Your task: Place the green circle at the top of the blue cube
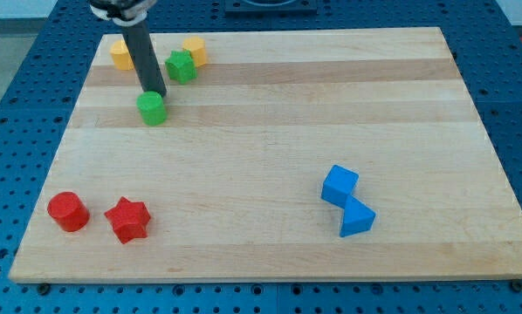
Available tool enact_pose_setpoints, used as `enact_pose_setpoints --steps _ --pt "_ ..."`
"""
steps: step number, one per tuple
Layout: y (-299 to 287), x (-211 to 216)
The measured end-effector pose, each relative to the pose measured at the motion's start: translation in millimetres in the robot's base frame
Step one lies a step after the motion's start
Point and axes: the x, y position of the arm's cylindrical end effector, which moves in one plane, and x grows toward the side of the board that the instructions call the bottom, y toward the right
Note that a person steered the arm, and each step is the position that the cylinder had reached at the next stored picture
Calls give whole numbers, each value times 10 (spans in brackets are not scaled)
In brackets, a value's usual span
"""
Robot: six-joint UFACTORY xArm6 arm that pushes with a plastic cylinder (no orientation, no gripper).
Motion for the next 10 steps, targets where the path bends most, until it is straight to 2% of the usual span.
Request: enact_pose_setpoints --steps 1,2,3,4,5,6,7,8,9,10 --pt "695 206" --pt "728 31" --pt "364 -318" --pt "-305 -319" --pt "-798 -19" --pt "-493 294" --pt "494 366" --pt "1170 477" --pt "1133 487" --pt "1358 583"
